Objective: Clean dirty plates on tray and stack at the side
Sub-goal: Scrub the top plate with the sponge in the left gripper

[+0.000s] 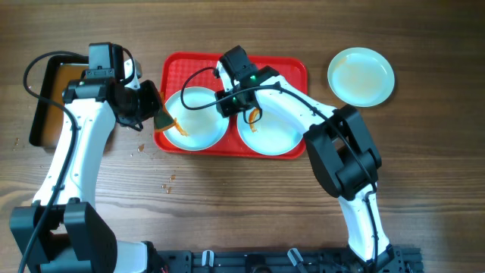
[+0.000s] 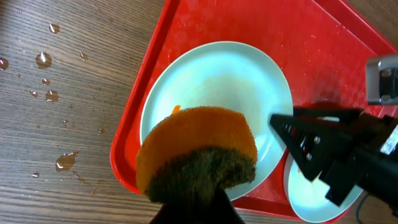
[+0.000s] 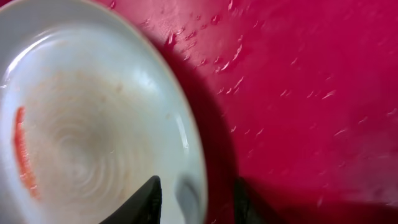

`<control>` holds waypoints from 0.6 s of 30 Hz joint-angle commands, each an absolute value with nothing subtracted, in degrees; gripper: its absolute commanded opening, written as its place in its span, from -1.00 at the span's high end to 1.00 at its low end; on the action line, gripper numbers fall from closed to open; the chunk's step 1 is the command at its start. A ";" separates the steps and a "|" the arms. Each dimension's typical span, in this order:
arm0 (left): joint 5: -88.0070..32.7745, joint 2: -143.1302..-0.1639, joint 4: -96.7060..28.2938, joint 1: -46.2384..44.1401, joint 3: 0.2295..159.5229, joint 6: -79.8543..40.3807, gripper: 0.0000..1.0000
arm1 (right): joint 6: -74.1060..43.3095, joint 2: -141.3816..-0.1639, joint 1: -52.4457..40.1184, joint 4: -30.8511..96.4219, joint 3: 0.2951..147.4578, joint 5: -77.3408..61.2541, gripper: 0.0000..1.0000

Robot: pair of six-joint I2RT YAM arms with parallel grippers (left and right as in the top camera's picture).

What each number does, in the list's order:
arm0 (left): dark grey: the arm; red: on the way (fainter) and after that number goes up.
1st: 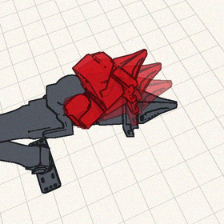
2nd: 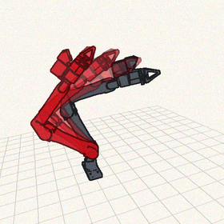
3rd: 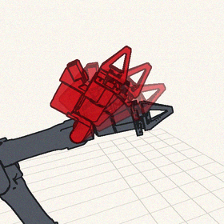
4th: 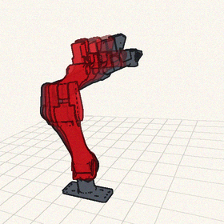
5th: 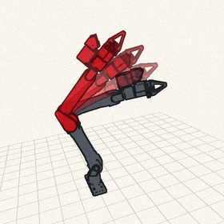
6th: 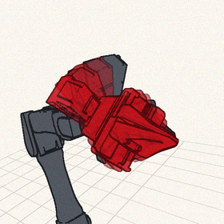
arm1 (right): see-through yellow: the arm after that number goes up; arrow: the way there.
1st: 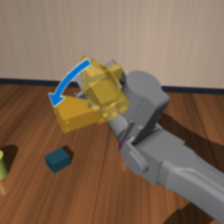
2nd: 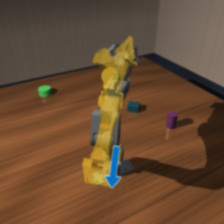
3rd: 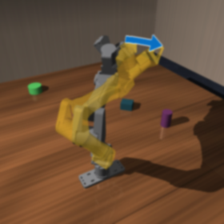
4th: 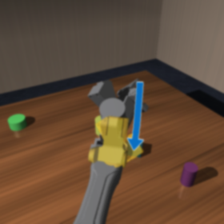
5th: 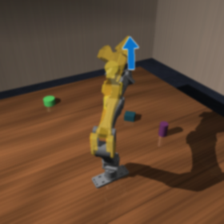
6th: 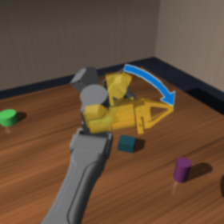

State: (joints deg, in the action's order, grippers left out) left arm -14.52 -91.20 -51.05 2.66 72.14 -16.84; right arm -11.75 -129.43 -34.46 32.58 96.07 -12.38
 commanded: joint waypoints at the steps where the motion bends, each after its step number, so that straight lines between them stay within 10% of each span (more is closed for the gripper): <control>1: -15.46 -91.68 -49.67 2.74 70.39 -17.17 0.92 | -5.85 -129.05 -34.65 30.79 95.68 -7.46 0.26; 18: -16.73 -91.68 -48.86 2.74 68.62 -17.17 0.91 | -13.39 -129.43 -36.53 34.57 94.00 -8.75 0.91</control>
